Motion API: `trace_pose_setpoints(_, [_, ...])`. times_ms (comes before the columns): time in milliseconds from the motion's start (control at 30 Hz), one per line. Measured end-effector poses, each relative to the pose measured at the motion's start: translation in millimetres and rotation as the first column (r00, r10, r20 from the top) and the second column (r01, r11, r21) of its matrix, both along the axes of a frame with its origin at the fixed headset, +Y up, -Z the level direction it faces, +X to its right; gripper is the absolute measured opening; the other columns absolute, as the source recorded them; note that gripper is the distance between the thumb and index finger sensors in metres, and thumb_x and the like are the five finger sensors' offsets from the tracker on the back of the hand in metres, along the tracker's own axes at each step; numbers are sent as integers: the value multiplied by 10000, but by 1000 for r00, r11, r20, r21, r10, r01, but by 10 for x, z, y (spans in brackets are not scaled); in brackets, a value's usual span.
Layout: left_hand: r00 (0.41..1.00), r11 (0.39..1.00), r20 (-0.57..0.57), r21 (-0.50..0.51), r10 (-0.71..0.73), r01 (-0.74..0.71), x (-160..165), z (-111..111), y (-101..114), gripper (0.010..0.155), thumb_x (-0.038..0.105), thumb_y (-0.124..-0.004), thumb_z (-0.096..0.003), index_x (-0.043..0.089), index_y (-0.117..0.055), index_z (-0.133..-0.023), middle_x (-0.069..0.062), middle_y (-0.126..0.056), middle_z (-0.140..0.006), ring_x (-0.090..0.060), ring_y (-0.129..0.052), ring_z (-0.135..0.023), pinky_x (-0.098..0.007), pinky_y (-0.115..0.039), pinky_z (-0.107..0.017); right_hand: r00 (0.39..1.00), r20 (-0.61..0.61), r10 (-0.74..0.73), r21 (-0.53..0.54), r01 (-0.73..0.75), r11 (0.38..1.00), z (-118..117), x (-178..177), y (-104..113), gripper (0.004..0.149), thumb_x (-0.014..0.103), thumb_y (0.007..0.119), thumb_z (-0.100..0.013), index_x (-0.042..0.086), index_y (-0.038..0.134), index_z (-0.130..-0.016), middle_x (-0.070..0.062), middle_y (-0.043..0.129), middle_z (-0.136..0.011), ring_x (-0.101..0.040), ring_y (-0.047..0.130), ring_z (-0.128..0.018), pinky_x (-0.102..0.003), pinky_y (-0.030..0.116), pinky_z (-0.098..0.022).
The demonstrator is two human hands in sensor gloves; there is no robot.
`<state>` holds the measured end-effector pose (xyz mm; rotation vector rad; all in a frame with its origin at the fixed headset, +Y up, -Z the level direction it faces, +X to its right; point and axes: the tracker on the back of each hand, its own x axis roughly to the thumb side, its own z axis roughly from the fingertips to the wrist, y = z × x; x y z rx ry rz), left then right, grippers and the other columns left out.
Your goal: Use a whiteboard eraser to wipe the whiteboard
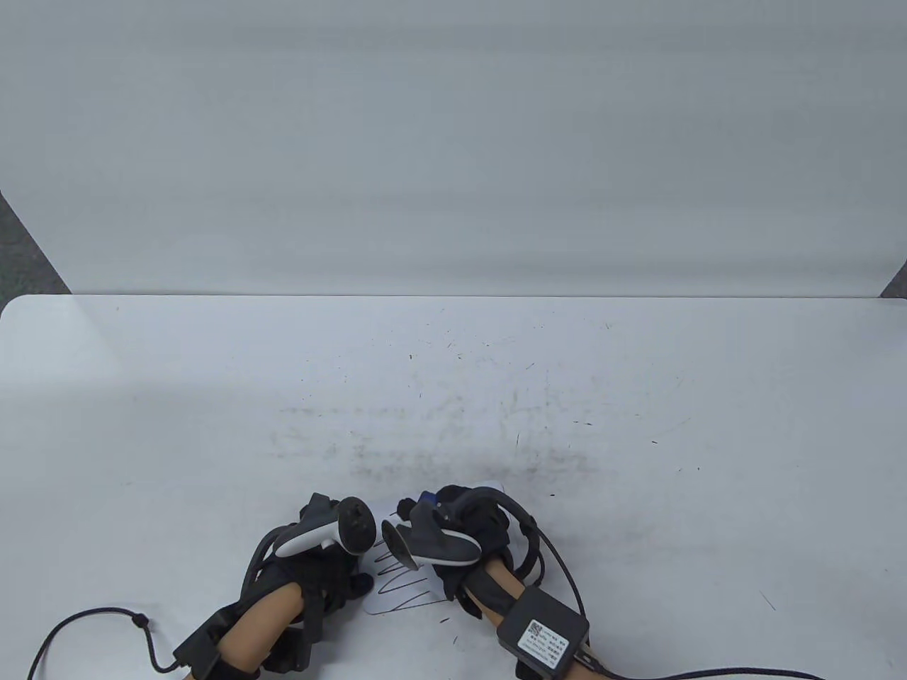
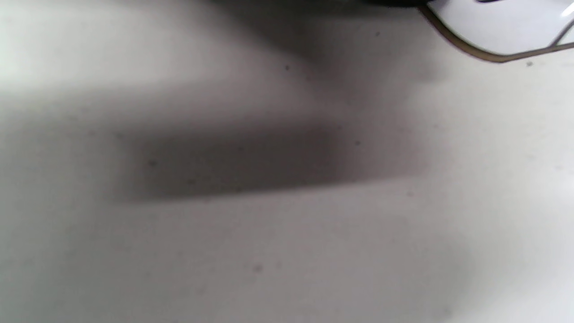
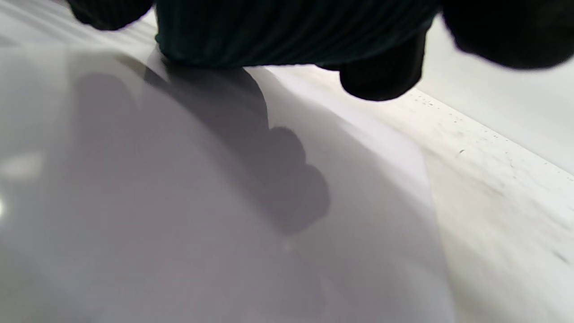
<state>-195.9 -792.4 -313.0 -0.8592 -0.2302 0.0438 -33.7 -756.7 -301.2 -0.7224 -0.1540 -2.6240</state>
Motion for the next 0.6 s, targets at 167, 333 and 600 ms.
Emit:
trace_pose_setpoints(167, [1000,1000,0,3,7,-7,-8,2,-5,906,459,-526,-441,181,186,-928,-254,258,-944,-580,191,-867,-724,-37,-646,996,-83,10,-34,-12,999,515,132,-2,618,547,642,-357,476,408,-924,-236,696,-851,-389,847,-562,-467,821,-213])
trace_pose_setpoints(333, [999,999,-28,-25,46,-47,-58,9,-40,907,472,-517,-444,218,219,-910,-205,313,-922,-532,260,-846,-691,33,-628,993,-118,-2,-29,-2,1000,592,164,17,623,551,652,-345,459,437,-922,-228,721,-845,-380,867,-558,-467,830,-210])
trace_pose_setpoints(600, [998,998,-28,-45,53,-55,-58,6,-37,907,466,-519,-452,216,228,-902,-203,327,-908,-531,277,-831,-692,47,-616,997,-51,-56,23,57,998,94,33,36,629,549,684,-328,425,501,-917,-225,767,-825,-379,894,-537,-474,835,-194])
